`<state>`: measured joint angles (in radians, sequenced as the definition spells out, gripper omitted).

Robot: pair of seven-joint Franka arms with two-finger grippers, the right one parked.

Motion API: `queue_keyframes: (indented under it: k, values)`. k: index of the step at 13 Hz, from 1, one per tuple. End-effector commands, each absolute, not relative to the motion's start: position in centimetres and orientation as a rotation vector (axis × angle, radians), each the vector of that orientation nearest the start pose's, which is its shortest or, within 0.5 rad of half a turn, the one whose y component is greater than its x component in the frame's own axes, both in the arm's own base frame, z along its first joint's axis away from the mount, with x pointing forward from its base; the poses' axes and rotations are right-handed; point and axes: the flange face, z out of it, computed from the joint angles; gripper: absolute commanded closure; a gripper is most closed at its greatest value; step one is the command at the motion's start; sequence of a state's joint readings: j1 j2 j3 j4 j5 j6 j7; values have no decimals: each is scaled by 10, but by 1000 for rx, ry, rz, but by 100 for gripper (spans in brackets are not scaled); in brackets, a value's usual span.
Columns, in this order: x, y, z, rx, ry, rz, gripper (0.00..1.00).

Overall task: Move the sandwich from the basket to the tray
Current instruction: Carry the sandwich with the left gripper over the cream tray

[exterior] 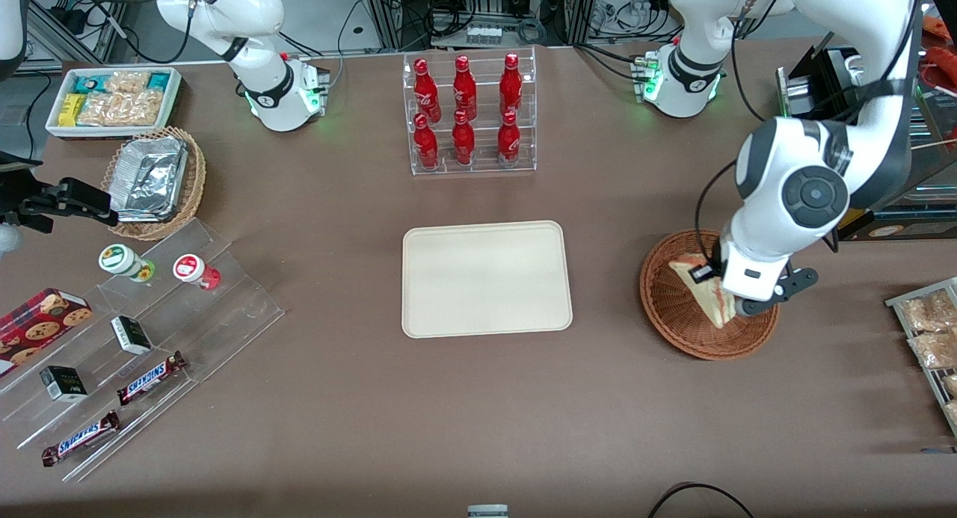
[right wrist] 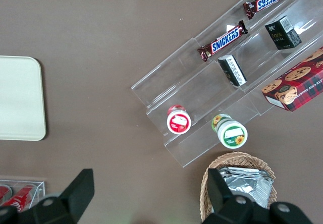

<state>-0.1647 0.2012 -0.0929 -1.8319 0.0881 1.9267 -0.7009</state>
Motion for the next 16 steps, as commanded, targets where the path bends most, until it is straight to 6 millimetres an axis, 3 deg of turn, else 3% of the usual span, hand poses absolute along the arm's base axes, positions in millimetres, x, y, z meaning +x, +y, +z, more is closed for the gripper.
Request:
queue_keyframes:
  k: [1,4,8,10,13,16]
  values:
    - [587,-200,448,-2974,-531,102,100]
    - [569,-281,451,-3005,-409,71,100]
    - [546,-386,419,-3021,-236,75,100]
    - [538,-435,393,-3018,-198,75,100]
    - [526,-487,352,-3035,-99,54,100]
    - [519,-515,317,-3087,-43,-3,100]
